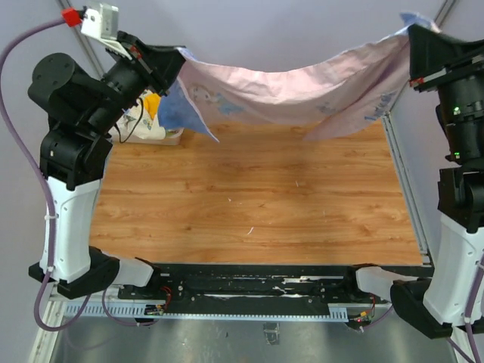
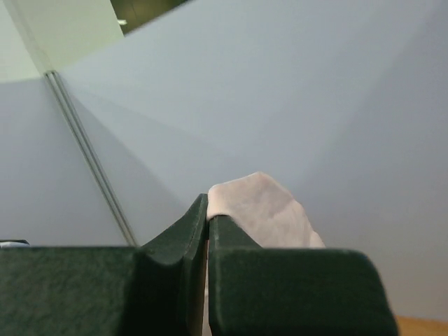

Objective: Put the pillow into the pillowcase

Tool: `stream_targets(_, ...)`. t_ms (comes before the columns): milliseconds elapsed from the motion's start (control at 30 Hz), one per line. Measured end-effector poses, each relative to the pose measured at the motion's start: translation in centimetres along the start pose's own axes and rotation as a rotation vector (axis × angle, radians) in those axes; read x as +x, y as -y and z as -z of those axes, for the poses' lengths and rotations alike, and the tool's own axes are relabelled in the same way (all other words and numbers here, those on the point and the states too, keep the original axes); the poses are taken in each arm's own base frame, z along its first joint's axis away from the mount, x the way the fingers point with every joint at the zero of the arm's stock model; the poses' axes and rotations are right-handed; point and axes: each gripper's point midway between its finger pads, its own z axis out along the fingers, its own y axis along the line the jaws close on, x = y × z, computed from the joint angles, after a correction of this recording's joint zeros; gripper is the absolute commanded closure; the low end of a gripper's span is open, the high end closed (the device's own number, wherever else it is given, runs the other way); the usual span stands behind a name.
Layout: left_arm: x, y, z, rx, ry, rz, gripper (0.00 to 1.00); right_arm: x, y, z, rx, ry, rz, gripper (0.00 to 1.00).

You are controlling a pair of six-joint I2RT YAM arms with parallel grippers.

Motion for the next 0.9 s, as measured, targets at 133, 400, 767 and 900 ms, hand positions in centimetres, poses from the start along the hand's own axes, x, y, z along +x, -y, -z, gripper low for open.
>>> stream_targets(133,-3.6,0.5,-1.5,0.027,0.11,-0.037,1.0,-3.3,-1.0,-2.4,-0.037,0.103,0.018,0.99)
stream_targets(400,4.9,-3.0,-4.2,-0.048,-0.123,0.019,1.0,8.0,4.5,-5.0,0.095,-0.187,-0.017,0.99)
stream_targets(767,-0.3,-0.8,-1.5,-0.008,0.007,-0.023,1.0,1.9,1.9,-2.8,0.053,-0.044,0.015,1.0)
stream_targets(900,0.9,-1.6,-2.2,-0.026,-0.012,-0.032,1.0,2.9,2.7,-3.8,0.074,-0.059,0.017,0.99)
